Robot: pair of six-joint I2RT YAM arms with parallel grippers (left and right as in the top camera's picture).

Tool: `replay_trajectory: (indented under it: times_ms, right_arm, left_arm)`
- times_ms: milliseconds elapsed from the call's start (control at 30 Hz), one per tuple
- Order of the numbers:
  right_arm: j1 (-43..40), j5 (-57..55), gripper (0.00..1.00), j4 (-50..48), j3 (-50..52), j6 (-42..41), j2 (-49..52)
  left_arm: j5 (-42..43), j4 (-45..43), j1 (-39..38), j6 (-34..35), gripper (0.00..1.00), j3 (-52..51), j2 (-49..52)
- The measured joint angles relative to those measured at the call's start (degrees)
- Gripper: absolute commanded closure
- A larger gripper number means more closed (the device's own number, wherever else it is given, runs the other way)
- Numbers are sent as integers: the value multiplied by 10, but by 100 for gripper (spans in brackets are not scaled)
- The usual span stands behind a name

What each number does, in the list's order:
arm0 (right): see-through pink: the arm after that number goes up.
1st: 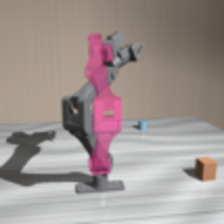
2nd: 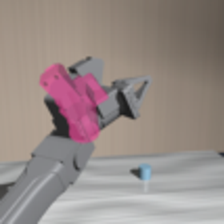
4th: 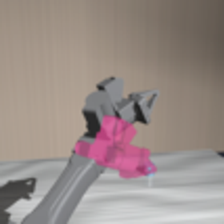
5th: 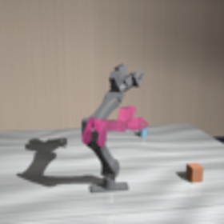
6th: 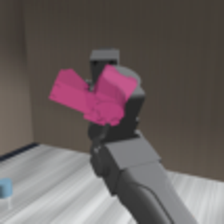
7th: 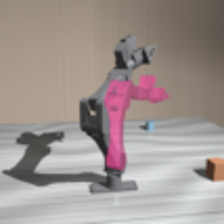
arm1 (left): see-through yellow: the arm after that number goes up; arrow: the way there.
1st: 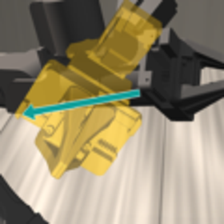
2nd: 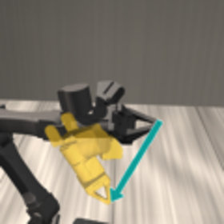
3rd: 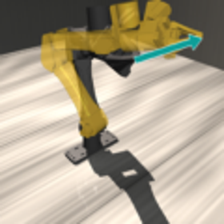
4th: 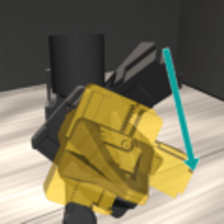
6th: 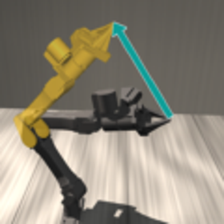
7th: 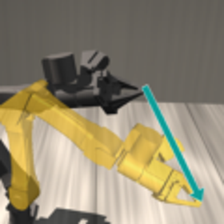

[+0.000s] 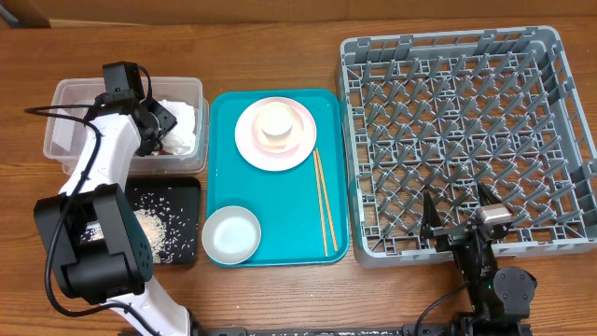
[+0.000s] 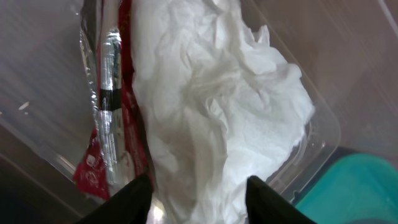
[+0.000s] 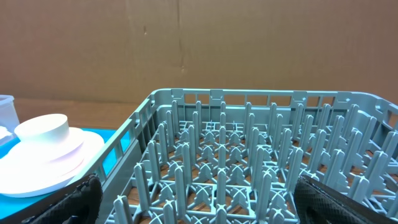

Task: Sort waste into correct bins and load items into the dishwasher
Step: 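Move the right gripper from the rack toward the chopsticks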

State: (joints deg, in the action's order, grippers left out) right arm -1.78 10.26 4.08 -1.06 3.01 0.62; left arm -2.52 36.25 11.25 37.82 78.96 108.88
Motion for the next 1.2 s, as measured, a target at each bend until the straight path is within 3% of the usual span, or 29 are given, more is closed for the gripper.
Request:
replay_trajectory:
  times_ms: [233,400,467,500,667,733,800,967,1200]
  right_arm:
    - [0,0,0,0,0,0,0]
    - [0,0,0,0,0,0,0]
    - [0,0,0,0,0,0,0]
    - [0,0,0,0,0,0,0]
    - [0,0,0,0,0,0,0]
    - [0,0,0,0,0,0,0]
    - [0,0,0,0,0,0,0]
    - [0,27,0,-2,0,-8,0]
    - [0,107,0,-23,0,-64,0]
  left_arm:
    - [51,108,0,-15,51,93,0]
    - [139,181,0,-46,48,161,-26]
    - [168,205,0,-55,44,171,-45]
    - [178,214,0,-58,37,172,-55]
    - [210,257,0,-68,28,178,-97]
    - [215,280,0,-69,14,179,-99]
    - [219,310,0,-69,8,179,-99]
    - [255,361,0,-95,6,179,-99]
    - [402,361,0,-192,0,179,-99]
